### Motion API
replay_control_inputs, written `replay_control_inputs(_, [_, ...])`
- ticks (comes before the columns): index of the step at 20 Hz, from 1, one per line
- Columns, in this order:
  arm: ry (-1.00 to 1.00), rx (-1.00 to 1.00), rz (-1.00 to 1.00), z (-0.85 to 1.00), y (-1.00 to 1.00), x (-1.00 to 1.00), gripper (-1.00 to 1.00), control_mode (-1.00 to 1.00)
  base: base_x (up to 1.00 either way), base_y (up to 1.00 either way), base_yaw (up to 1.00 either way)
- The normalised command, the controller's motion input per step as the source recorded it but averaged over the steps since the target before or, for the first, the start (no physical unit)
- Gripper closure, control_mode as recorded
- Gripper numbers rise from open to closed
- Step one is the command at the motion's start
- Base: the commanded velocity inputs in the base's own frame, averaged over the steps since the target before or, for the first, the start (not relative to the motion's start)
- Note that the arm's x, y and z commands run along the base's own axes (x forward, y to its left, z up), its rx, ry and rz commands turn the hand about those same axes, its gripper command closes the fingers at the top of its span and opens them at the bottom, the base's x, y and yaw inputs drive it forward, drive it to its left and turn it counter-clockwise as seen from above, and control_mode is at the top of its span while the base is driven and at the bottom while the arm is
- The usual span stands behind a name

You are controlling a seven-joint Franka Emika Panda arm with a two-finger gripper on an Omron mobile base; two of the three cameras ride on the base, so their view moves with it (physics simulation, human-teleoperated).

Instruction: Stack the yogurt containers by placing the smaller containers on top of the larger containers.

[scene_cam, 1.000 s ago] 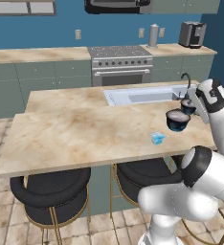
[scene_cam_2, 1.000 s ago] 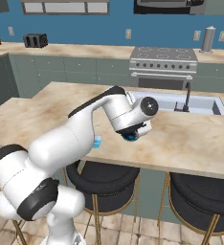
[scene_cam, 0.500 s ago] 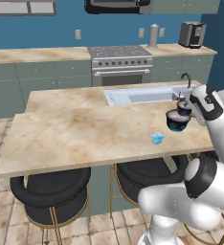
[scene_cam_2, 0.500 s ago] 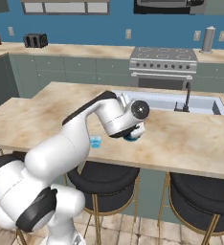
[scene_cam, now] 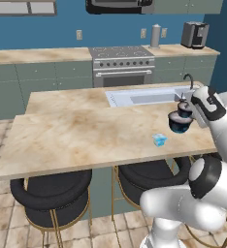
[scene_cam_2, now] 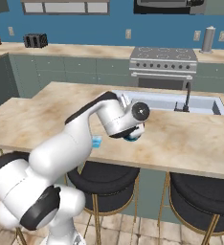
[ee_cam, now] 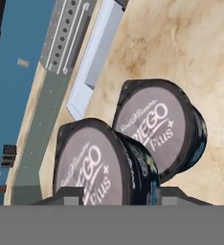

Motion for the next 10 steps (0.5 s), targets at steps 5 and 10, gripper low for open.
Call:
replay_control_inputs(5, [0.0,0.02,0.0,-0.01,-0.02,0.17,1.0,-1.0,0.0,0.0,0.0])
replay_control_inputs(10, [0.0,0.0,0.0,-0.06,-0.17,0.06,1.0,-1.0,0.0,0.0,0.0])
